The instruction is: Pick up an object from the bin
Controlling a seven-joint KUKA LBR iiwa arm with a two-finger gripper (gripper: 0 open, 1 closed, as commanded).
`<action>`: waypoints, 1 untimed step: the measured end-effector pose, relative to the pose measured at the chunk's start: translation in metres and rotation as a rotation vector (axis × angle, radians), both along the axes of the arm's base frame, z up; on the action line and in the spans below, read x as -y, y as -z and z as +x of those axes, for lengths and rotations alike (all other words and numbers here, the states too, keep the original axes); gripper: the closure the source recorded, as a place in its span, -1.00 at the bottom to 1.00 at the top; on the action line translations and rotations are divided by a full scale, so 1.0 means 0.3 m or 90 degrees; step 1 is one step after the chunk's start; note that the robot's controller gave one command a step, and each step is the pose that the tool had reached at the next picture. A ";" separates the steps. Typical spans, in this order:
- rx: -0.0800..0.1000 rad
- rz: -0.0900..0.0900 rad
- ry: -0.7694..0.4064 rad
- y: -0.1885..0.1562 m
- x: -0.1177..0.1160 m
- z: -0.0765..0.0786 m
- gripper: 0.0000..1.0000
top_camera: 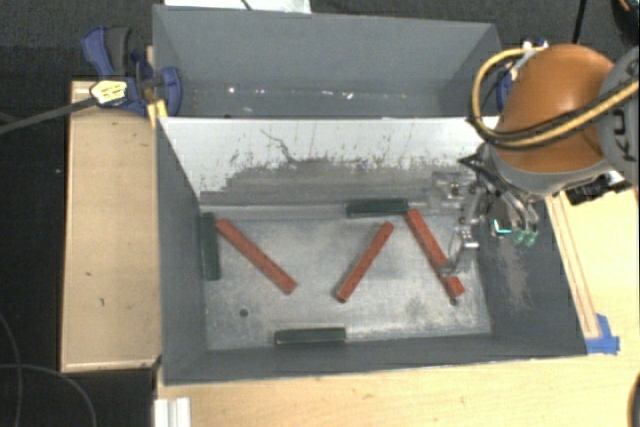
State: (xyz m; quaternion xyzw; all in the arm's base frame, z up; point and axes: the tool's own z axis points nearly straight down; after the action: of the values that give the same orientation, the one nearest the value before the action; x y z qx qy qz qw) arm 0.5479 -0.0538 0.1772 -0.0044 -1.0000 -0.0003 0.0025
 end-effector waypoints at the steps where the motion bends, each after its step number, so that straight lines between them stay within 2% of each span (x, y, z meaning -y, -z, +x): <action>1: 0.000 -0.002 0.473 0.363 0.130 -0.007 -1.00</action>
Offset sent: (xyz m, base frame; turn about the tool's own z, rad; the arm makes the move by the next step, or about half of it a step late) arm -0.0011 -0.0384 -0.1072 0.7419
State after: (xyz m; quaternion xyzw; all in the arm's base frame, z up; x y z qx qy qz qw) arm 0.5458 -0.0928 0.0683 -0.3674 -0.9301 0.0004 0.0018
